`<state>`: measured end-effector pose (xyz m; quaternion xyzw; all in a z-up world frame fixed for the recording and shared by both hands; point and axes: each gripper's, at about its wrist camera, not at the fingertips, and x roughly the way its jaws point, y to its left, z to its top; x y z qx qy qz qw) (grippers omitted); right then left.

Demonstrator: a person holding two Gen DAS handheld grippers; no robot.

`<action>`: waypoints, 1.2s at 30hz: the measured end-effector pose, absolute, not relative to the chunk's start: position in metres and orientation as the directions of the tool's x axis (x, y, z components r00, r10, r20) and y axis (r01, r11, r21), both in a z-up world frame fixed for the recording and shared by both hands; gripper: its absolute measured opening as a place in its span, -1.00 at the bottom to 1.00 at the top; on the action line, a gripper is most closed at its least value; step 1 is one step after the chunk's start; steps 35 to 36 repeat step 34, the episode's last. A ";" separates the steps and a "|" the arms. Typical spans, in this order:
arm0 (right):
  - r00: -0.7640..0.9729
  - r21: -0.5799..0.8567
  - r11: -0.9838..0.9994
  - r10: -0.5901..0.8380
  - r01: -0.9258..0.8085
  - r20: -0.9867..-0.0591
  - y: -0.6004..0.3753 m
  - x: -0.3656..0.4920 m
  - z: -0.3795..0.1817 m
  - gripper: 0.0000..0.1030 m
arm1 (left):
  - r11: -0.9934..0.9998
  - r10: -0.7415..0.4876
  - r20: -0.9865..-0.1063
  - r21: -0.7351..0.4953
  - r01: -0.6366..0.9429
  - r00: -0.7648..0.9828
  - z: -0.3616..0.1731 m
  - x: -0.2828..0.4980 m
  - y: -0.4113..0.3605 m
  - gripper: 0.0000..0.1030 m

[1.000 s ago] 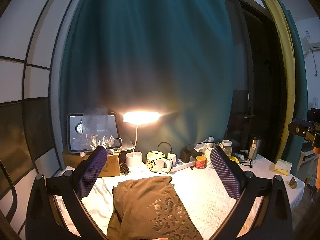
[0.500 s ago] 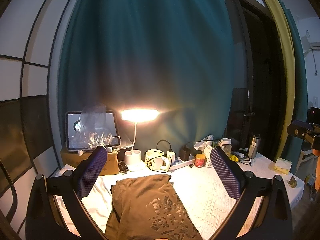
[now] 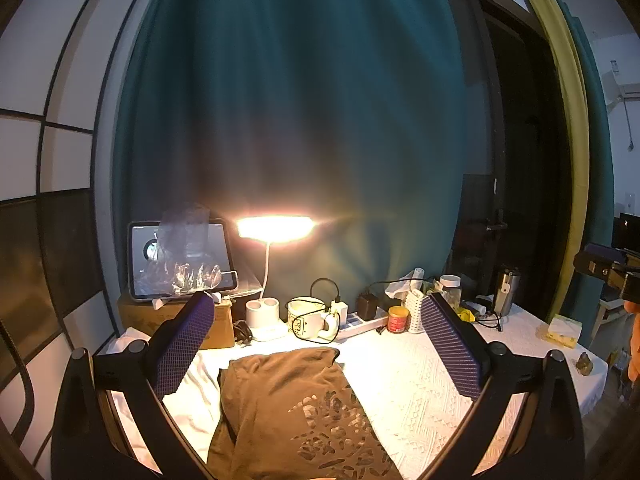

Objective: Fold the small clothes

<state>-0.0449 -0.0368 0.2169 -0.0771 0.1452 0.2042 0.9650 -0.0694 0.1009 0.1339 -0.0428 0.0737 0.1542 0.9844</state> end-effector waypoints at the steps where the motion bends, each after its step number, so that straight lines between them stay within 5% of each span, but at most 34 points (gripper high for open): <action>1: 0.875 -0.089 0.905 0.371 -0.415 -0.312 -0.037 -0.045 0.217 0.40 | 0.948 0.298 -0.159 -0.062 -0.311 0.941 0.134 -0.069 0.101 0.97; 36: 0.878 -0.082 0.914 0.352 -0.397 -0.324 -0.034 -0.046 0.209 0.40 | 0.955 0.276 -0.164 -0.064 -0.290 0.947 0.134 -0.064 0.096 0.97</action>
